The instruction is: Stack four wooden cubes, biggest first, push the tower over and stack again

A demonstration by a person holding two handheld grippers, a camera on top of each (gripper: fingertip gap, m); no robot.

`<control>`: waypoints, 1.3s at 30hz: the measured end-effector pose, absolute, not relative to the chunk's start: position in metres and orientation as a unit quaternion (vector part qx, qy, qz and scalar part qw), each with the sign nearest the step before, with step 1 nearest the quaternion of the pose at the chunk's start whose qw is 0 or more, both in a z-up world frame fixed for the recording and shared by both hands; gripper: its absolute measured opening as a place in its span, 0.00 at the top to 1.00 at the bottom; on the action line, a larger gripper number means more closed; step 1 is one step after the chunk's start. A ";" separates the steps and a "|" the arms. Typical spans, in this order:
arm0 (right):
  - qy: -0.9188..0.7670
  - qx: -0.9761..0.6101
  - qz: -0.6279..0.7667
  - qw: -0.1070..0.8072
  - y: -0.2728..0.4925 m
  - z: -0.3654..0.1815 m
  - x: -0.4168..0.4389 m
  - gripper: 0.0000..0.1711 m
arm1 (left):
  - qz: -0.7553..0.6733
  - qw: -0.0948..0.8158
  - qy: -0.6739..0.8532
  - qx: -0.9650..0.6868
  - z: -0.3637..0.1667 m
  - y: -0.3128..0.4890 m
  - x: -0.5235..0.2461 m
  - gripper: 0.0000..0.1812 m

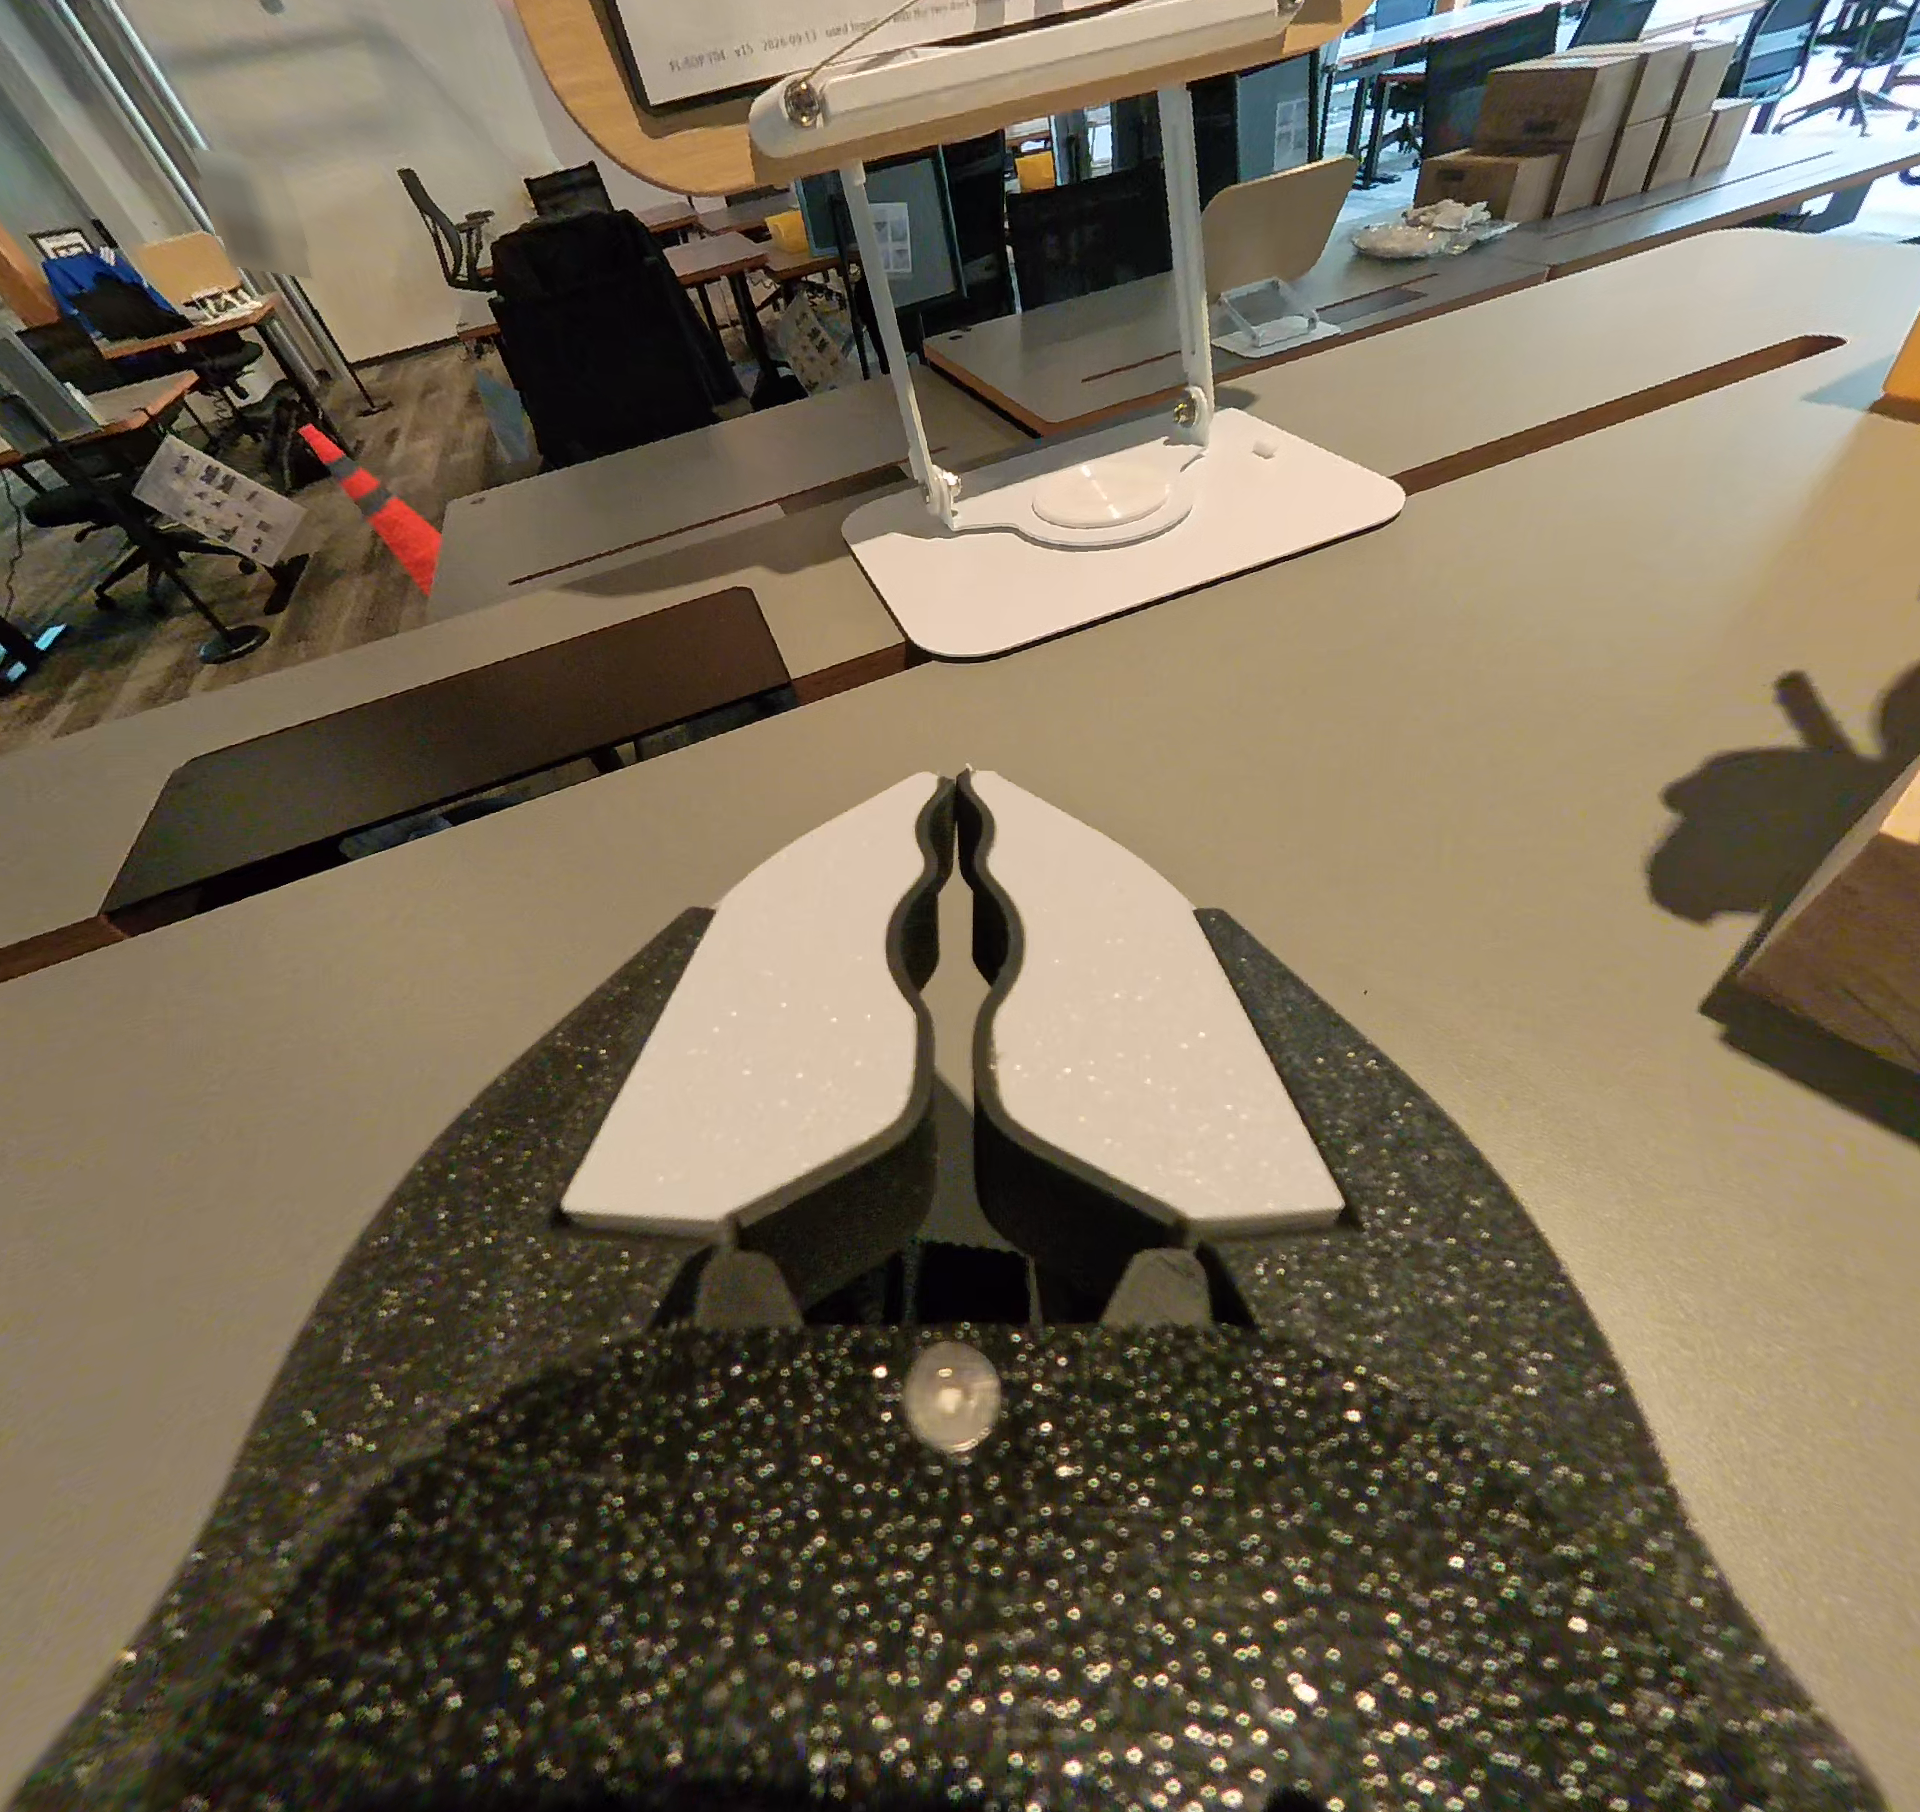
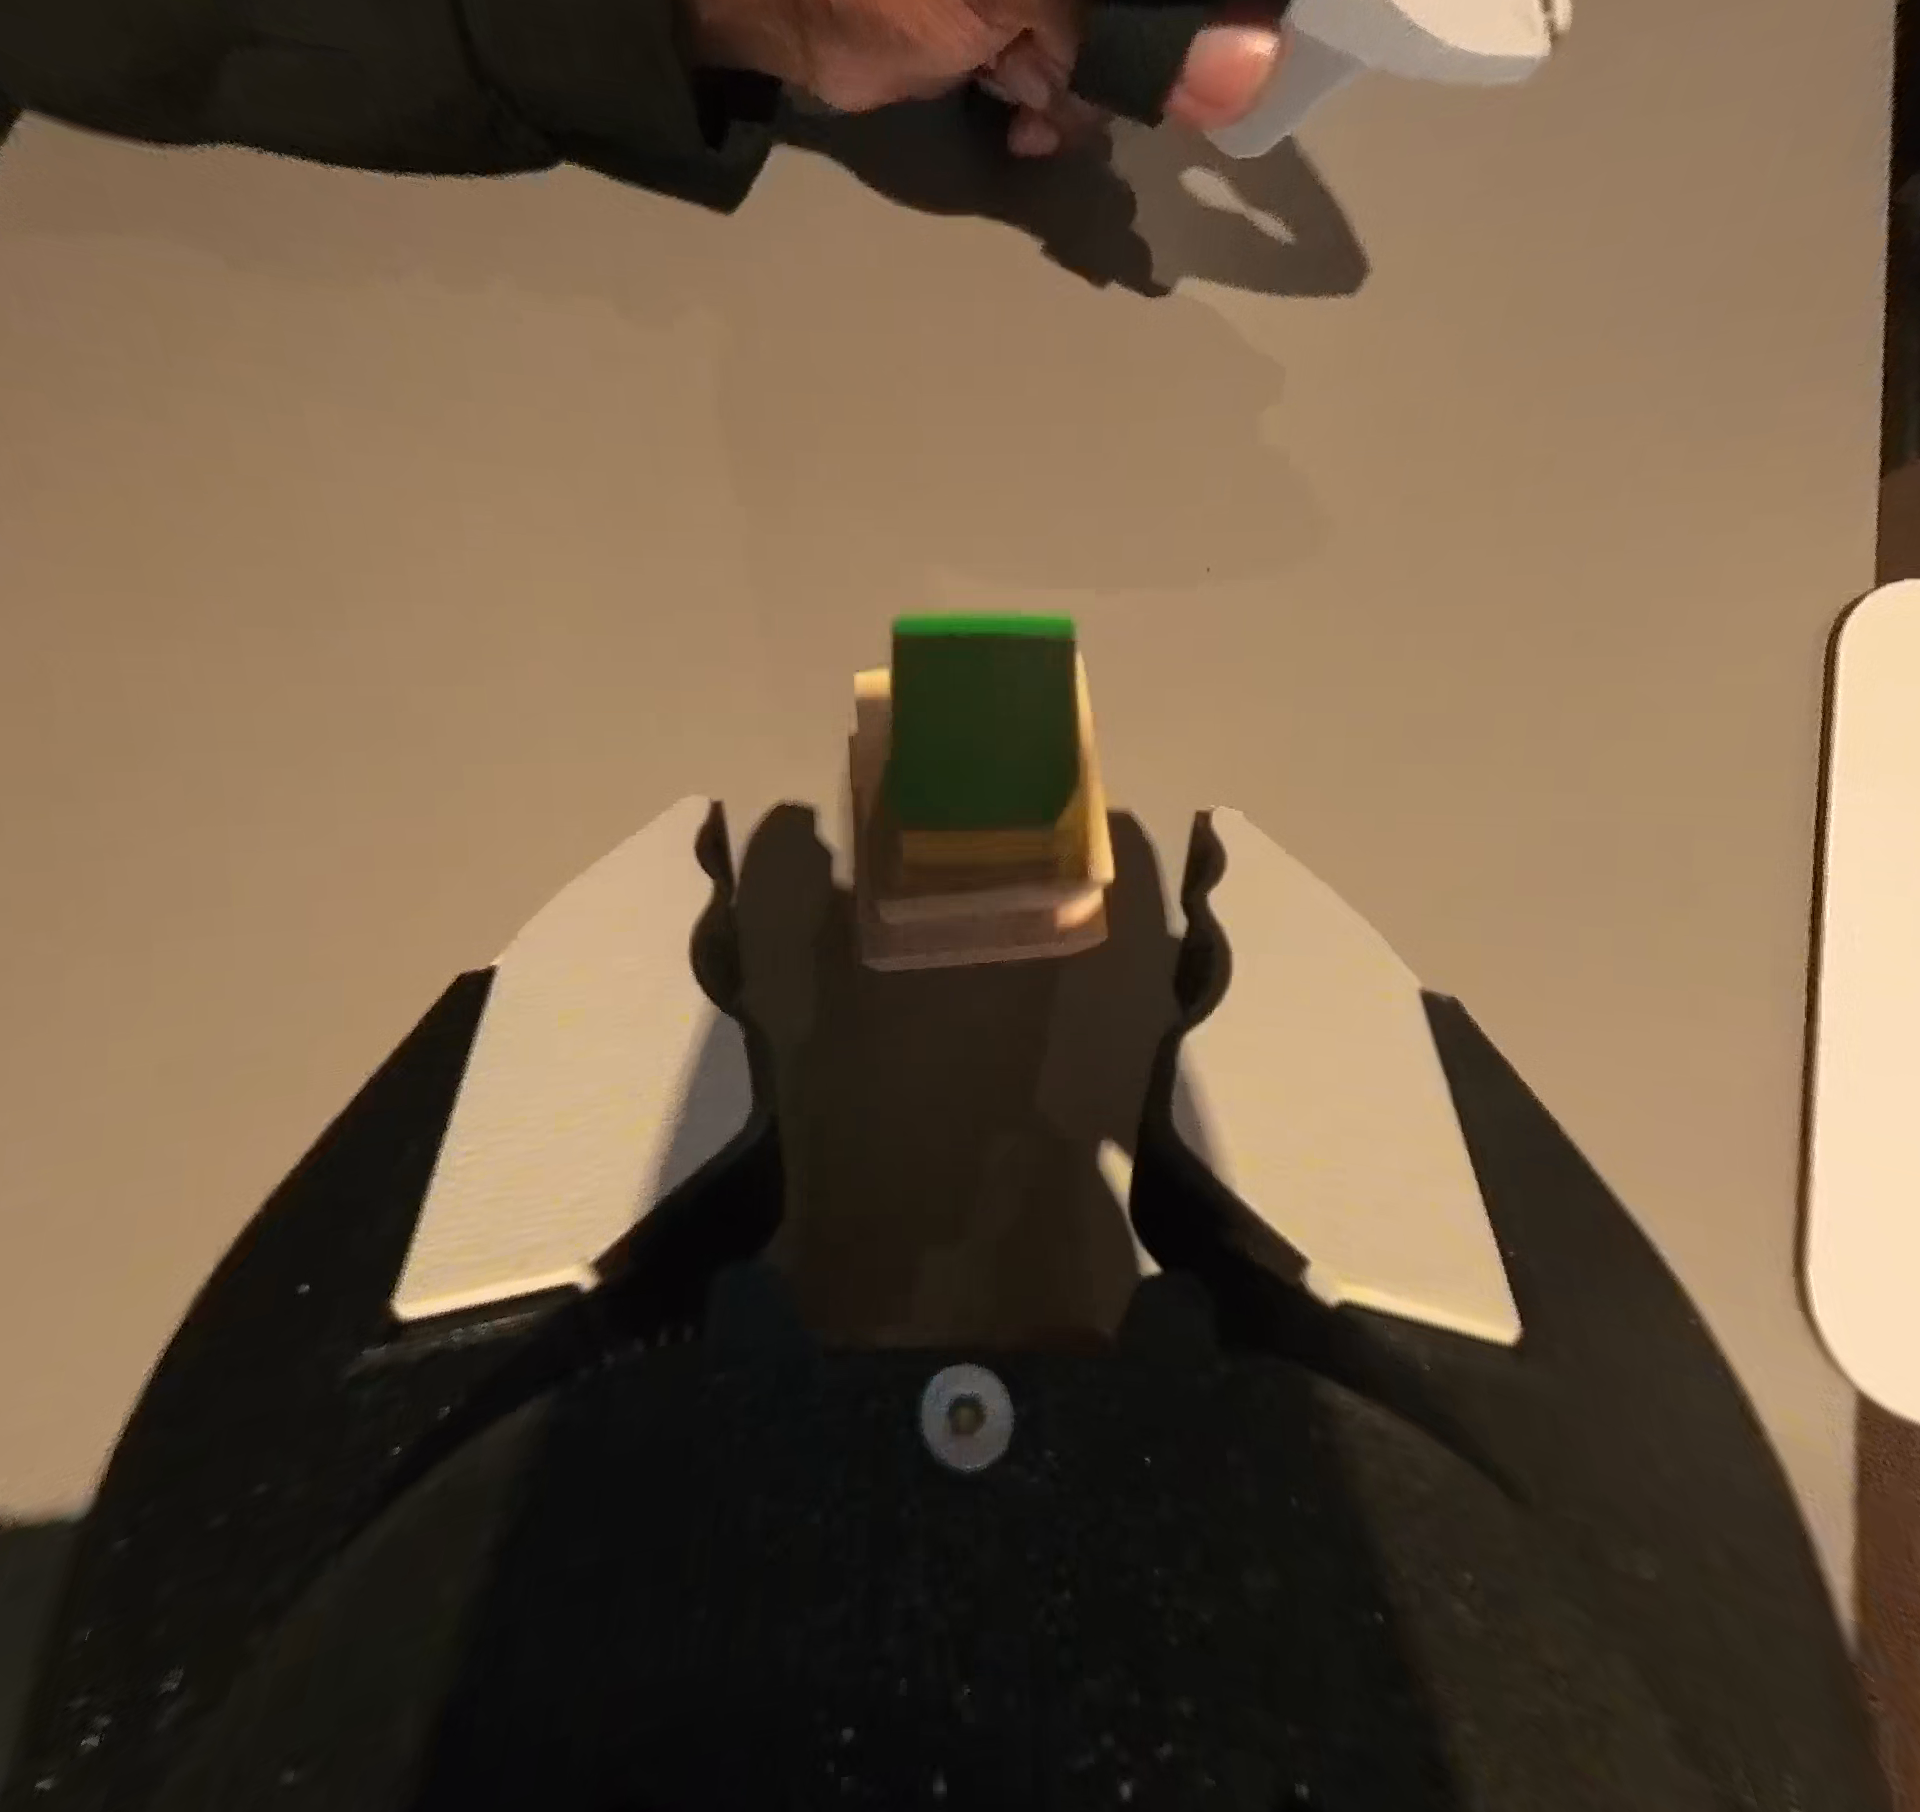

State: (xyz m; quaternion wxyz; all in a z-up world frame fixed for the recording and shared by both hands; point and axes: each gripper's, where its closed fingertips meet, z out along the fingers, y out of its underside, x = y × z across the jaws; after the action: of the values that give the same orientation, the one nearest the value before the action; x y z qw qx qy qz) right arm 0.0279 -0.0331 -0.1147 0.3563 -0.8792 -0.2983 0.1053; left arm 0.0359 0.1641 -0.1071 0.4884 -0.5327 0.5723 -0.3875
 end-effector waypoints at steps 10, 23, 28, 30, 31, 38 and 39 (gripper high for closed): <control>-0.081 -0.760 -0.029 0.644 -0.066 -0.094 0.064 0.57 | -0.384 0.490 0.598 -0.506 -0.109 0.150 0.041 0.95; 0.051 -0.719 -0.242 0.650 -0.074 -0.085 0.092 1.00 | -0.396 0.508 0.635 -0.426 -0.104 0.098 0.046 1.00; 0.078 -0.723 -0.248 0.640 -0.076 -0.087 0.104 1.00 | -0.386 0.515 0.633 -0.430 -0.104 0.100 0.047 1.00; 0.080 -0.725 -0.249 0.637 -0.076 -0.088 0.105 1.00 | -0.382 0.519 0.632 -0.430 -0.104 0.101 0.047 1.00; 0.080 -0.728 -0.251 0.633 -0.075 -0.089 0.106 1.00 | -0.379 0.520 0.633 -0.431 -0.105 0.101 0.048 1.00; 0.084 -0.739 -0.253 0.619 -0.073 -0.093 0.109 1.00 | -0.329 0.536 0.631 -0.454 -0.112 0.109 0.056 1.00; 0.085 -0.739 -0.251 0.620 -0.073 -0.093 0.109 1.00 | -0.329 0.542 0.621 -0.461 -0.109 0.111 0.057 1.00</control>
State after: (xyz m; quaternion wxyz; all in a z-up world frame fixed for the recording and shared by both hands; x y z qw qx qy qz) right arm 0.1089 -0.0731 -0.0931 0.6200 -0.7387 0.0851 -0.2506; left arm 0.0573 0.1107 -0.1095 0.5425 -0.4609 0.6207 -0.3286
